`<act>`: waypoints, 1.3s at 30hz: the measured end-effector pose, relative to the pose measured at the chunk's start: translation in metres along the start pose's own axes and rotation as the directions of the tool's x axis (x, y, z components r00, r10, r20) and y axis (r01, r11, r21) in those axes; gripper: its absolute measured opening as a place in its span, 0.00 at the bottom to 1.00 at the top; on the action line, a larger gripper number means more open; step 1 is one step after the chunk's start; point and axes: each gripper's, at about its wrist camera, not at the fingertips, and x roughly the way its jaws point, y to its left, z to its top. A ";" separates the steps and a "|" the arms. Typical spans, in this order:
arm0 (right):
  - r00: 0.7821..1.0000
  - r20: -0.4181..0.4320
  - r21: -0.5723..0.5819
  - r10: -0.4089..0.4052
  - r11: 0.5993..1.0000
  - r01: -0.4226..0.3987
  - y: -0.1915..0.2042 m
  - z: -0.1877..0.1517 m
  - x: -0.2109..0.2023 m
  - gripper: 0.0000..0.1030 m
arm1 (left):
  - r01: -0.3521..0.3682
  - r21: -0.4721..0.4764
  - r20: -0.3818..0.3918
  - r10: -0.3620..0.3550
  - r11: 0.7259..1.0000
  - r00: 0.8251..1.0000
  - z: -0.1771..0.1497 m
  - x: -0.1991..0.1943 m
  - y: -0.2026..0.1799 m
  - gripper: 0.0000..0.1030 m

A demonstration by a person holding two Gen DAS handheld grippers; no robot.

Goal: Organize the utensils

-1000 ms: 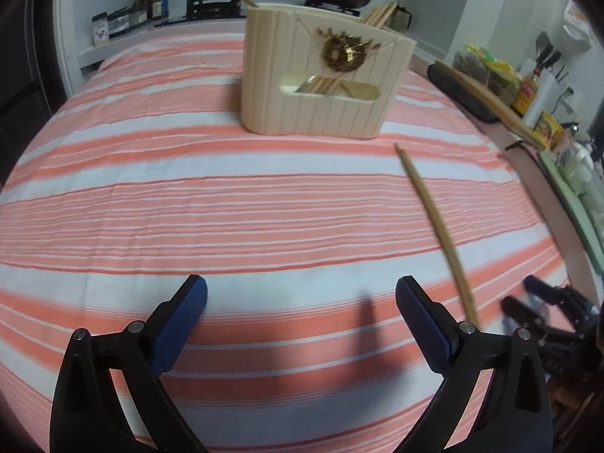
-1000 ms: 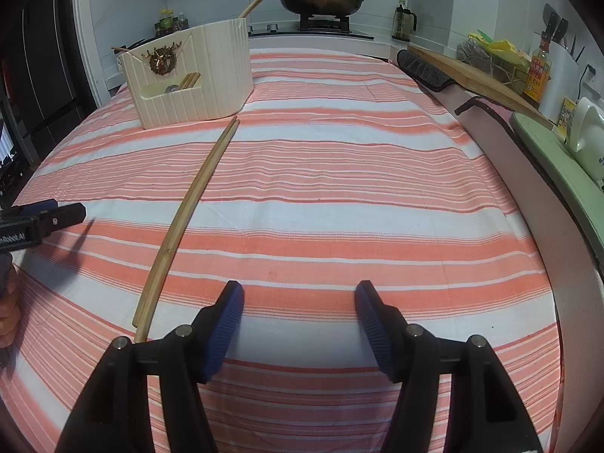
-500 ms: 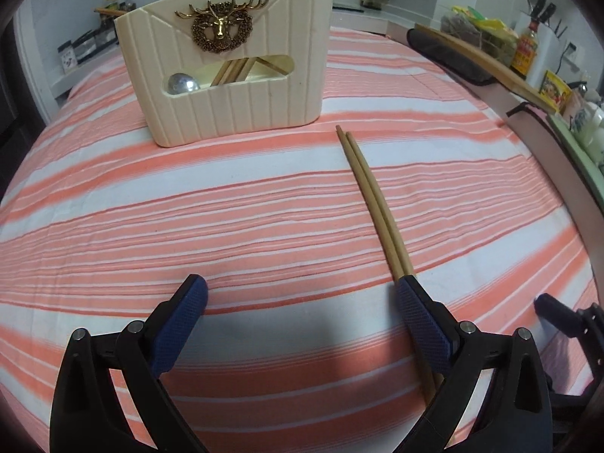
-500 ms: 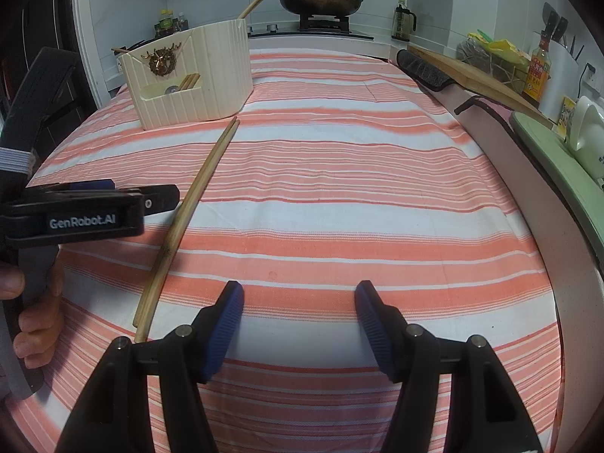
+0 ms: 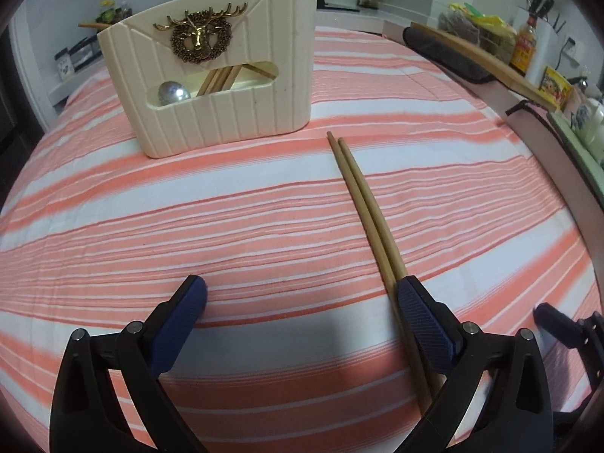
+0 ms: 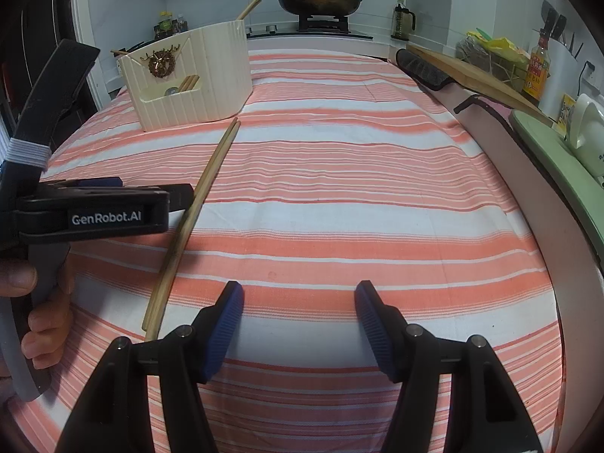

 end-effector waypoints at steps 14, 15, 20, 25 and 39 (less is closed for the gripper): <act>1.000 0.006 0.021 0.024 0.999 -0.024 -0.005 0.000 -0.001 0.62 | 0.032 0.094 0.009 -0.033 0.995 0.999 -0.014 -0.018 0.010 0.04; 0.999 0.012 0.039 0.049 0.998 -0.050 -0.009 -0.001 -0.002 0.62 | 0.026 0.090 0.007 -0.027 0.996 1.000 -0.018 -0.022 0.017 0.04; 0.980 -0.023 0.134 0.195 0.972 -0.191 -0.010 0.008 -0.011 0.62 | -0.025 0.016 -0.001 0.025 1.000 1.000 -0.047 -0.048 0.074 0.04; 0.982 -0.066 0.014 0.178 0.984 -0.178 0.051 0.035 -0.001 0.62 | -0.088 -0.080 -0.009 0.088 0.993 0.996 -0.068 -0.062 0.134 0.05; 0.994 -0.084 -0.044 -0.063 0.997 0.059 0.057 0.010 0.000 0.06 | -0.153 -0.048 0.015 0.154 0.987 0.988 -0.090 -0.073 0.164 0.46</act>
